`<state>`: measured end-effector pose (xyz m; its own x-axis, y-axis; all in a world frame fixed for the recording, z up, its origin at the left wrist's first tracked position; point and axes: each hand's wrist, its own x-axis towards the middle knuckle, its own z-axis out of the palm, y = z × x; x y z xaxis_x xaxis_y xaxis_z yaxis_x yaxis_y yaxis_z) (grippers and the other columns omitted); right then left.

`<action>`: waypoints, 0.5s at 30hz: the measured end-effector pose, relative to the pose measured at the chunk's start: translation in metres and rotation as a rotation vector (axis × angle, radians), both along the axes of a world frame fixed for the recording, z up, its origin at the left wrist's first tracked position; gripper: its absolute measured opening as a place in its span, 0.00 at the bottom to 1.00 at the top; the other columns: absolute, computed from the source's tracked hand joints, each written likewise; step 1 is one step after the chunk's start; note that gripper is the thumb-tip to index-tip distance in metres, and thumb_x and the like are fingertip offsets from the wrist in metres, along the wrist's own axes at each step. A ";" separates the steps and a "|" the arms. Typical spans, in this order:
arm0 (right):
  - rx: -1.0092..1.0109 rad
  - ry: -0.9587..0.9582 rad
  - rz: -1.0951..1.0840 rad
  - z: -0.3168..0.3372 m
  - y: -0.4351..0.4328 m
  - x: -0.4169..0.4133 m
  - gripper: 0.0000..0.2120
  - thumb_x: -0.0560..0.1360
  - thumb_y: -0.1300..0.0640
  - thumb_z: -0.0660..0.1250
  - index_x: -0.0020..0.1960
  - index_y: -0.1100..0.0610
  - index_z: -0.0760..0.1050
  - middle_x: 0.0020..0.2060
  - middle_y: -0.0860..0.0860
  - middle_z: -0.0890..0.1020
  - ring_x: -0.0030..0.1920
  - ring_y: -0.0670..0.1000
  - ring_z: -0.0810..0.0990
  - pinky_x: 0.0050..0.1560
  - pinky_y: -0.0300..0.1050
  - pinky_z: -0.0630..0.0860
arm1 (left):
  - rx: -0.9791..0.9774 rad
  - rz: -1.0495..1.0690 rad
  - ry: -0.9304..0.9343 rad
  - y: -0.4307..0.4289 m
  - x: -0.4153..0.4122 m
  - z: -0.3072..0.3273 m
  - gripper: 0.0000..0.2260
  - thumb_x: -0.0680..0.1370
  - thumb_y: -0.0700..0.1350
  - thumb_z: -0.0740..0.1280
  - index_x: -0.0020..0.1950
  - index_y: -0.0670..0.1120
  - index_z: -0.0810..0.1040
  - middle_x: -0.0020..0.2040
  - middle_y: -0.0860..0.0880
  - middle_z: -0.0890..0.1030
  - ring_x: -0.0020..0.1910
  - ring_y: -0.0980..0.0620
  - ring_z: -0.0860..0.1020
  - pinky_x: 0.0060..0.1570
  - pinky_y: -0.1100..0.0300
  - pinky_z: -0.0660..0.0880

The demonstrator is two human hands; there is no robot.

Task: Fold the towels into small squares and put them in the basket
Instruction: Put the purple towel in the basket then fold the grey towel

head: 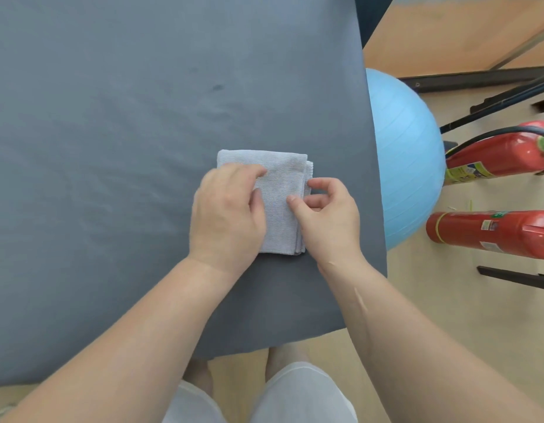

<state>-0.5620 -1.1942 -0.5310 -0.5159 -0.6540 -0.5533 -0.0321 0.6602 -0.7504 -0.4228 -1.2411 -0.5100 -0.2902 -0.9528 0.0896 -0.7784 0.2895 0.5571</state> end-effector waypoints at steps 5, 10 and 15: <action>-0.003 -0.054 -0.001 0.003 -0.001 -0.001 0.10 0.75 0.58 0.69 0.51 0.47 0.70 0.41 0.49 0.82 0.37 0.45 0.79 0.39 0.42 0.73 | 0.070 -0.159 -0.270 -0.002 0.018 -0.014 0.30 0.79 0.58 0.60 0.78 0.44 0.64 0.79 0.46 0.61 0.78 0.41 0.59 0.74 0.37 0.55; 0.018 -0.035 0.100 0.002 -0.002 -0.013 0.07 0.76 0.61 0.65 0.50 0.50 0.71 0.39 0.47 0.77 0.37 0.45 0.74 0.40 0.40 0.69 | 0.216 -0.326 -0.607 -0.002 0.004 -0.032 0.44 0.75 0.74 0.45 0.81 0.48 0.38 0.81 0.50 0.34 0.79 0.46 0.33 0.75 0.35 0.37; 0.074 0.194 0.269 0.000 -0.005 -0.017 0.07 0.76 0.60 0.65 0.51 0.51 0.70 0.42 0.46 0.76 0.41 0.46 0.76 0.43 0.44 0.72 | 0.224 -0.310 -0.661 0.004 -0.008 -0.046 0.51 0.69 0.80 0.41 0.79 0.47 0.31 0.79 0.48 0.30 0.77 0.44 0.28 0.73 0.33 0.33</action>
<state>-0.5795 -1.1992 -0.5306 -0.4304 -0.7430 -0.5125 -0.3503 0.6608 -0.6638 -0.4308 -1.2375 -0.5563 -0.4731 -0.7941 -0.3816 -0.8721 0.4835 0.0750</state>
